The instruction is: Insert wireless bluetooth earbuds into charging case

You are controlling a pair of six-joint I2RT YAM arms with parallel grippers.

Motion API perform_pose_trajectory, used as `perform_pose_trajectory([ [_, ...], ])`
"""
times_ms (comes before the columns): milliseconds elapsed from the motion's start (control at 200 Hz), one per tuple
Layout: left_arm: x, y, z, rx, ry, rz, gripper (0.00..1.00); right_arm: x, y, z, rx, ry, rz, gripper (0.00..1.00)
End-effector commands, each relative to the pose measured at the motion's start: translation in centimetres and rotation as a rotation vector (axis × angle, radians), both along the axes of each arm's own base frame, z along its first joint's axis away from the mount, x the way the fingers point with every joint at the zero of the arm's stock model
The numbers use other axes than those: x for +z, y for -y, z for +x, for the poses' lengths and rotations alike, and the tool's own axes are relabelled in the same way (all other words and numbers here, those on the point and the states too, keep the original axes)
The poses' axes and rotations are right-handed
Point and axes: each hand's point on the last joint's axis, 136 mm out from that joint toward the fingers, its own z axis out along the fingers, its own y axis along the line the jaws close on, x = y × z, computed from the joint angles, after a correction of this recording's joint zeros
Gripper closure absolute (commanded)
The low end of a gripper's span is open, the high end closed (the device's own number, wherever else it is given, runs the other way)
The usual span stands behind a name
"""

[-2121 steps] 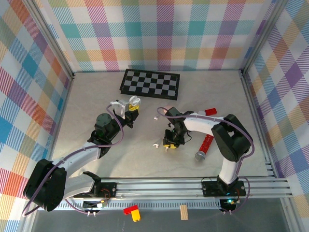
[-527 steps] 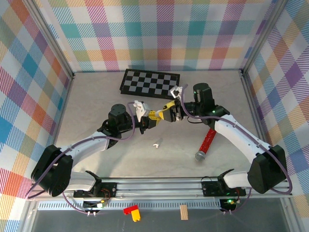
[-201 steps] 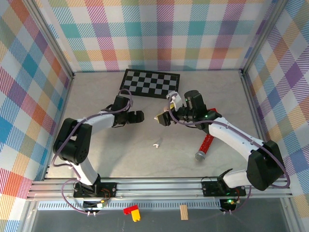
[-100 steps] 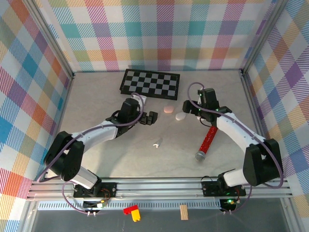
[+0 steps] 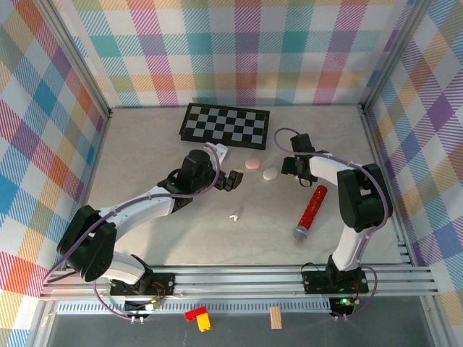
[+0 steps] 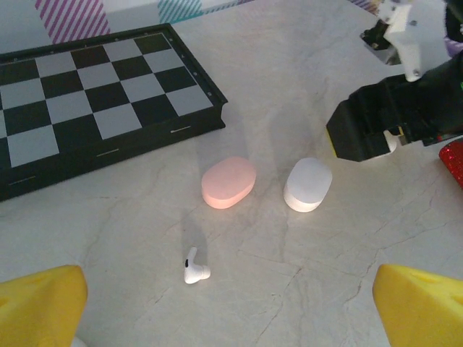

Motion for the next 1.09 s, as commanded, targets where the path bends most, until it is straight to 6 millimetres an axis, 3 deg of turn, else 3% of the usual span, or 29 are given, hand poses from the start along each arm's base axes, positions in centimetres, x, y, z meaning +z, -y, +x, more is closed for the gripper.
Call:
perform_pose_trajectory([
  [0,0.5,-0.2,-0.4,-0.012,0.030,0.003,0.00,0.2,0.3,1.1,-0.023,0.001,0.004,0.18],
  [140,0.2,-0.3,-0.4,-0.011,0.037,0.002,0.00,-0.5,0.0,1.0,-0.017,-0.026,0.021,0.25],
  [485,0.1,-0.4,-0.4,-0.006,0.036,0.005,0.00,-1.2,-1.0,-1.5,0.043,-0.092,0.080,0.30],
  [765,-0.1,-0.2,0.0,0.001,0.038,-0.001,0.00,-2.5,-0.9,-2.2,0.049,-0.137,0.070,0.49],
  [940,0.1,-0.4,0.0,0.011,0.038,-0.008,0.00,-1.9,-1.1,-2.1,0.059,-0.126,0.082,0.58],
  [1090,0.8,-0.7,0.2,0.037,0.013,-0.050,0.00,-0.1,-2.1,-2.0,0.128,-0.062,0.124,0.58],
])
